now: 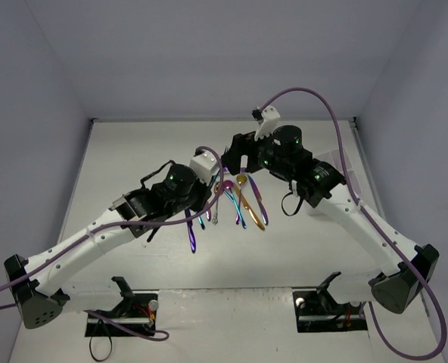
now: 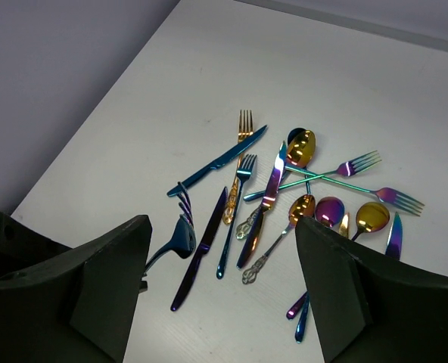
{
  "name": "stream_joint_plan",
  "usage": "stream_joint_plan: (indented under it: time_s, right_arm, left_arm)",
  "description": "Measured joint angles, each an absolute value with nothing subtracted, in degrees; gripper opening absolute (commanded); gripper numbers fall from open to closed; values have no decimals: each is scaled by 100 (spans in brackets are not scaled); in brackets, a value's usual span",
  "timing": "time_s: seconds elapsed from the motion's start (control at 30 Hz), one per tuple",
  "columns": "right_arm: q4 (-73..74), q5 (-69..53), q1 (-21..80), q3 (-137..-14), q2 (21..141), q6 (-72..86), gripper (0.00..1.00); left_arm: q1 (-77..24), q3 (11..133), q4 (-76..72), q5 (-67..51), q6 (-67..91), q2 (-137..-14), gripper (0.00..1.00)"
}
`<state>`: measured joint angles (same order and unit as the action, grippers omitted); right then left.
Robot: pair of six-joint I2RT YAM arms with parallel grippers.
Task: Sort the eating utensils into containers
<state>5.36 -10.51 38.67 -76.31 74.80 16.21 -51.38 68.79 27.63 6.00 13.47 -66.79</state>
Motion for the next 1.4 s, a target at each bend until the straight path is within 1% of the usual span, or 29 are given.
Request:
stream_joint_plan:
  time_s: [0.07,0.13,0.23,0.37,0.43,0.47,0.53,0.57,0.6,0.67,0.7,0.73,0.77,0.83,0.9,1.0,1.1,1.27,1.4]
  right_arm:
    - [539,-1010,3874,-7631,7509,1624,60]
    - [537,-979,3886,-7631,7519,1604,54]
    - [536,-967,3909,-7631,7522,1569,35]
    - [534,-961,3909,-7629,7522,1498,13]
    - [533,-953,3909,-7624,7522,1486,7]
    - [526,-947,3909,-7614,7522,1466,1]
    - [503,-927,3909,-7583,7522,1428,0]
    - [488,-920,3909,-7566,7522,1434,0]
    - [456,-907,3909,-7552,7522,1424,0]
    - [397,-855,3909,-7526,7521,1397,0]
    - [364,-803,3909,-7502,7513,1375,0]
    - [360,-744,3909,-7475,7499,1340,0]
    - [381,-655,3909,-7434,7482,1270,0]
    - [422,-473,3872,-7357,7457,1132,0]
    - [467,-223,3783,-7321,7441,980,0]
    - [486,102,3525,-7321,7411,701,0]
    - [493,450,3112,-7321,7377,354,0]
    - [512,1165,2326,-7371,7396,-546,0]
    - [520,1476,1742,-7703,7630,-1210,0]
  left_arm:
    - [-5156,6881,2745,598,1344,-6684,0]
    - [-5171,6892,2742,584,1339,-6711,0]
    - [-5193,6951,2714,573,1297,-6808,0]
    - [-5240,7032,2674,534,1230,-6959,0]
    - [-5249,7043,2662,518,1206,-7007,0]
    - [-5251,7043,2661,514,1196,-7021,0]
    - [-5251,7043,2667,516,1178,-7036,0]
    - [-5251,7043,2673,525,1163,-7041,2]
    - [-5251,7043,2672,535,1155,-7044,4]
    - [-5251,7043,2663,599,1130,-7046,14]
    - [-5251,7042,2652,656,1119,-7046,23]
    - [-5251,7039,2637,729,1118,-7046,43]
    - [-5251,7039,2602,809,1127,-7046,55]
    - [-5251,7019,2511,1026,1158,-7033,69]
    - [-5242,6946,2453,1261,1222,-7006,79]
    - [-5155,6817,2447,1564,1334,-6979,80]
    - [-4849,6639,2459,1690,1573,-6925,80]
    - [-3852,6183,2626,1522,2035,-6750,80]
    - [-3269,5851,2795,1399,2250,-6675,80]
